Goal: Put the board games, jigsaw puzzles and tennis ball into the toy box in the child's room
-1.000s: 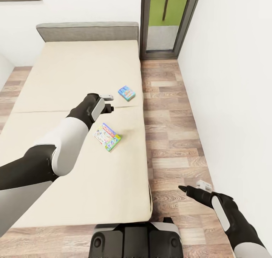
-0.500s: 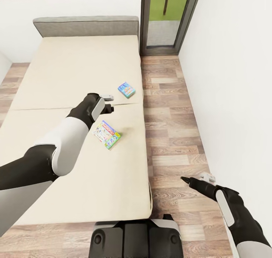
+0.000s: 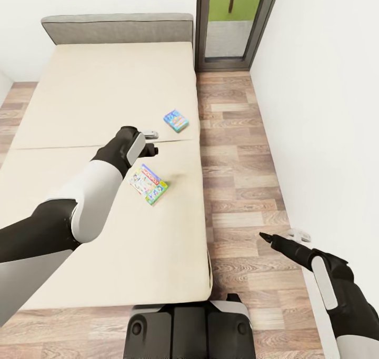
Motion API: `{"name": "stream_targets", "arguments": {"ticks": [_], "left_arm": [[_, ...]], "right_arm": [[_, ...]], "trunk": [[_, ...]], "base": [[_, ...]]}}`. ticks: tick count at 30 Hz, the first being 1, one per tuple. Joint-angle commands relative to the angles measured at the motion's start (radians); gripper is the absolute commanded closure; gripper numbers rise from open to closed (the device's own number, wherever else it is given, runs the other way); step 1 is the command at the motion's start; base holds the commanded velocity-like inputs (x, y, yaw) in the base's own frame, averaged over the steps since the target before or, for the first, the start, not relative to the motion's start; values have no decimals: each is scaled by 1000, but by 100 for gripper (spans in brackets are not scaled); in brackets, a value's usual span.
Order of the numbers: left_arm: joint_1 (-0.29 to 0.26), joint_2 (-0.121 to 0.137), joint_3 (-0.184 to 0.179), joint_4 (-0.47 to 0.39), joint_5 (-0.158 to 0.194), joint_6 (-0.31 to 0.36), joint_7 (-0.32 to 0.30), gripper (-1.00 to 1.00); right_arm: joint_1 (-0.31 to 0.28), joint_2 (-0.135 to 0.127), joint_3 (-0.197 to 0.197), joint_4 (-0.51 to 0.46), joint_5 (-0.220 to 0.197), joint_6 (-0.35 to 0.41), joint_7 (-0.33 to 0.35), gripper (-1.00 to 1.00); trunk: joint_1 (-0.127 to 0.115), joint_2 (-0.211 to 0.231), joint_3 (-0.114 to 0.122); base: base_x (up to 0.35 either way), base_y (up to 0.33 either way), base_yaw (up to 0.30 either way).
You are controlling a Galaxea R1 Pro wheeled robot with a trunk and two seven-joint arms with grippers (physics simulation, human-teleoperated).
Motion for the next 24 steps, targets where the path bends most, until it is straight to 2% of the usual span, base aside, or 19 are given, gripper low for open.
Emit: {"name": "stream_targets", "arguments": {"ticks": [1, 7, 11, 12, 15, 16, 24], "left_arm": [[-1, -1, 7, -2, 1, 4, 5, -100], [-2, -1, 7, -3, 2, 6, 5, -100], [-2, -1, 7, -3, 2, 8, 5, -100], [-3, -1, 7, -3, 2, 8, 5, -100], [-7, -1, 7, -3, 2, 9, 4, -100], [-11, -1, 7, -3, 2, 9, 4, -100], [-18, -1, 7, -3, 3, 9, 3, -100]], "right_arm": [[0, 0, -8, -12, 1, 17, 10, -100], [0, 1, -41, -88, -1, 96, 95, -100], [3, 2, -57, -121, 0, 129, 194, -100], [6, 2, -63, -129, 3, 138, 243, -100], [11, 1, -71, -136, 3, 147, 308, -100], [13, 1, -79, -139, 2, 153, 350, -100], [16, 2, -98, -149, -1, 180, 494, -100]], "trunk": [[0, -2, -3], [0, -2, -13], [0, -2, -19], [0, -2, -21], [0, -2, -26], [0, -2, -28], [0, -2, -41]], "base": [[0, 0, 0], [0, 0, 0], [0, 0, 0], [0, 0, 0], [0, 0, 0], [0, 0, 0], [0, 0, 0]]}}
